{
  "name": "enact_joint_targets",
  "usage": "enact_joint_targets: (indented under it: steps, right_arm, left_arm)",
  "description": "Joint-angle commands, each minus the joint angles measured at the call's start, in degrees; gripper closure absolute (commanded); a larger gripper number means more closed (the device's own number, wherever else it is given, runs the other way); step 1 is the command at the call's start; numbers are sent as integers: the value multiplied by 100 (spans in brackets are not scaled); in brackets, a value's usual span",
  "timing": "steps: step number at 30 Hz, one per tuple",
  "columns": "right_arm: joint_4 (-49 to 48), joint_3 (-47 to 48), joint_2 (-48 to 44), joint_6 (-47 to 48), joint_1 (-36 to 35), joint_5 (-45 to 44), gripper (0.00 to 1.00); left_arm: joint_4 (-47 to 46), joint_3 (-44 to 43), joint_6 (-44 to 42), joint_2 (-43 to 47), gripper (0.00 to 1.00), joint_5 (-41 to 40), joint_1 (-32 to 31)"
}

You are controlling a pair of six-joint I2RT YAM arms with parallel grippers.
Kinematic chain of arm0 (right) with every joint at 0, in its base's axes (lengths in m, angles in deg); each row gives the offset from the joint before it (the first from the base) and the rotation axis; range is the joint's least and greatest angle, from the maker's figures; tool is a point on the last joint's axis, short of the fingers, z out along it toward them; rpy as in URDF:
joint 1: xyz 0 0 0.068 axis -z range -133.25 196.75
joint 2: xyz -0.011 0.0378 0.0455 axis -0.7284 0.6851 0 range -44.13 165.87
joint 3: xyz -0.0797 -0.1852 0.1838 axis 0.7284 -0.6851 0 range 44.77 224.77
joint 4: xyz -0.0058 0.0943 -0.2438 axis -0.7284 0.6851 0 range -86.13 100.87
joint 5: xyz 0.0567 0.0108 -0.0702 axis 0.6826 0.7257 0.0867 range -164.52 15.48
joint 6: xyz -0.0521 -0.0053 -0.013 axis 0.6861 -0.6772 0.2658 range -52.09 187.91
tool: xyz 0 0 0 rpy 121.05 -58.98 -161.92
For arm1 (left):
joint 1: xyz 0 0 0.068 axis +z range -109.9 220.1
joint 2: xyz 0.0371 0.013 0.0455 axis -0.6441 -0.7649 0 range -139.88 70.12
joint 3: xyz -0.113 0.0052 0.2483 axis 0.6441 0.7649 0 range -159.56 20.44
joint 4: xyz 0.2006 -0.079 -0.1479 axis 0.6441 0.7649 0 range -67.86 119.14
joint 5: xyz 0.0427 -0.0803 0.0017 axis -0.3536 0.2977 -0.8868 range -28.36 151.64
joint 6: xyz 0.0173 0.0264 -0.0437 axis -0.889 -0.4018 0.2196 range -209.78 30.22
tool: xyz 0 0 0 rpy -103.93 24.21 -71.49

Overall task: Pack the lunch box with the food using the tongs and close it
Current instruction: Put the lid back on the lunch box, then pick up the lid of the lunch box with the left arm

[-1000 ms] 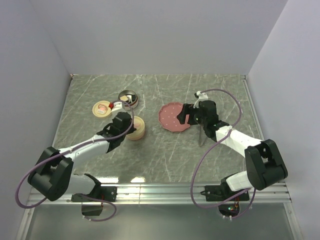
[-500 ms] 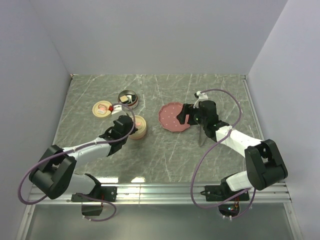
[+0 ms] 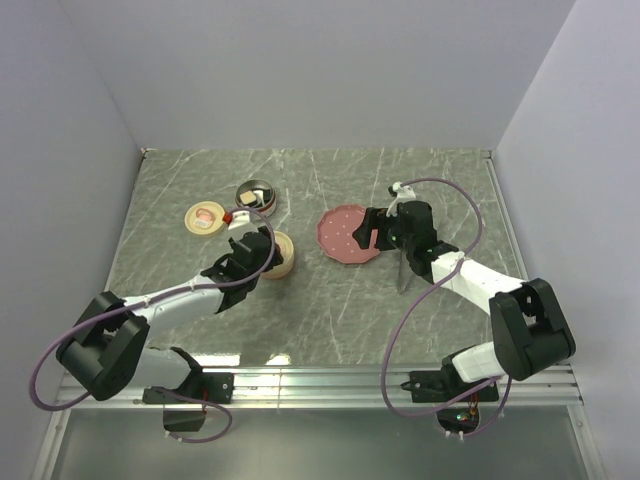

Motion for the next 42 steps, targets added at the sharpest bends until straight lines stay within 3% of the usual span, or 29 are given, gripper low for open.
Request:
enact_joint_targets:
  steps: [1, 15, 23, 31, 42]
  right_arm:
    - [-93, 95, 2, 29, -30, 51, 15]
    - [-94, 43, -86, 46, -56, -46, 15]
    - [-102, -19, -191, 81, -56, -116, 15]
    - [-85, -1, -130, 187, -48, -231, 15]
    - [-85, 157, 81, 301, -48, -160, 15]
  left_arm:
    - [413, -72, -55, 99, 44, -119, -40]
    - [694, -186, -72, 968, 35, -540, -76]
    - [1370, -396, -90, 1383, 31, -1471, 3]
    - [1046, -528, -230, 883, 31, -831, 1319]
    - [132, -1239, -336, -1042, 31, -726, 2358]
